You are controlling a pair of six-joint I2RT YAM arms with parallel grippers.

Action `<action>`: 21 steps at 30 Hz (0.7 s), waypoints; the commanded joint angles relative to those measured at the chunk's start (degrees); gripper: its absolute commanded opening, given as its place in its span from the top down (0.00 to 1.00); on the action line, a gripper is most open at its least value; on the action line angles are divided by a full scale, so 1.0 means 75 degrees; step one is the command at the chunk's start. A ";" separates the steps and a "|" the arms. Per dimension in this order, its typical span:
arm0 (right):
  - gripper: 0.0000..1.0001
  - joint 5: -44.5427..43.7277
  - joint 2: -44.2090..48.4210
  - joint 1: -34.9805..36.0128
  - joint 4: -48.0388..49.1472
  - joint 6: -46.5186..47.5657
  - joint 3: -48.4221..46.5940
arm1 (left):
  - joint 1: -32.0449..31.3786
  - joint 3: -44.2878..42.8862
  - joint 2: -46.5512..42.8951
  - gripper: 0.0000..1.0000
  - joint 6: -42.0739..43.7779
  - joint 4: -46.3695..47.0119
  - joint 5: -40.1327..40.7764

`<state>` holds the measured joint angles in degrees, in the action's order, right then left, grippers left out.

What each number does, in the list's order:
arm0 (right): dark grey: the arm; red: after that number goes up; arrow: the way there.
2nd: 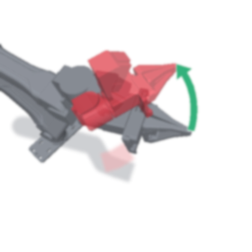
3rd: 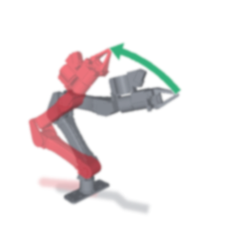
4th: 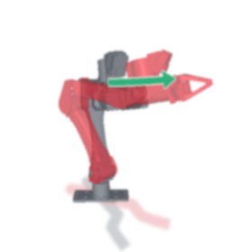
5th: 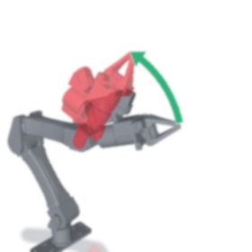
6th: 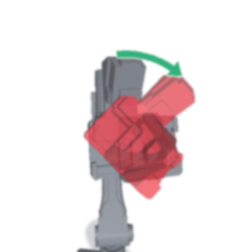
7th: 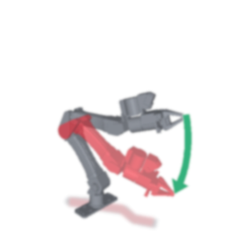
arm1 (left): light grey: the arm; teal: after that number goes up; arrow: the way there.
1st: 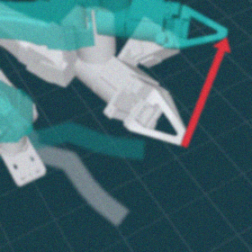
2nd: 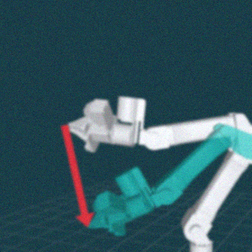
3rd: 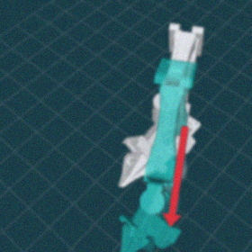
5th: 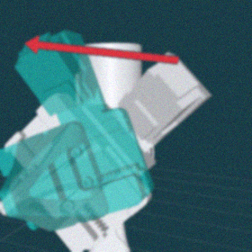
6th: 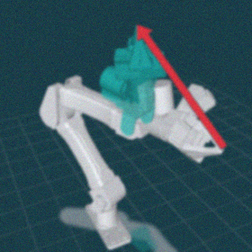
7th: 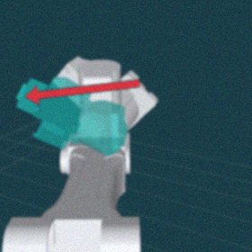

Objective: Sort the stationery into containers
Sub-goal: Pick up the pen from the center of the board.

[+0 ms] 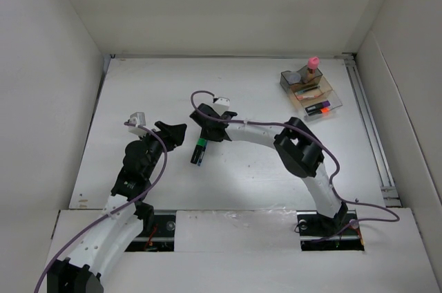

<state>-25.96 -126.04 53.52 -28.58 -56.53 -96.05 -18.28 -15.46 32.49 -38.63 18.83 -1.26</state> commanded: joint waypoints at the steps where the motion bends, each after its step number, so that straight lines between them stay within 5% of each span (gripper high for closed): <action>1: 0.59 -0.0277 -0.0093 0.0083 -0.0337 -0.0068 0.0033 | -0.0023 -0.0059 -0.0102 0.36 -0.0052 0.0243 -0.0032; 10: 0.73 -0.0524 -0.0023 0.0083 -0.0420 -0.0068 0.0256 | -0.0023 -0.0059 -0.0172 0.36 -0.0052 0.0232 -0.0032; 16: 0.98 -0.0524 0.0046 -0.0092 -0.0526 0.0003 0.0219 | -0.0023 -0.0059 -0.0172 0.36 -0.0052 0.0232 -0.0032; 21: 1.00 -0.0324 0.0760 -0.0631 -0.0174 0.0003 0.0888 | -0.0023 -0.0059 -0.0172 0.36 -0.0052 0.0254 -0.0032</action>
<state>-28.36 -124.03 52.27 -27.86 -56.93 -92.40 -18.28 -15.46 31.92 -38.85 18.81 -1.26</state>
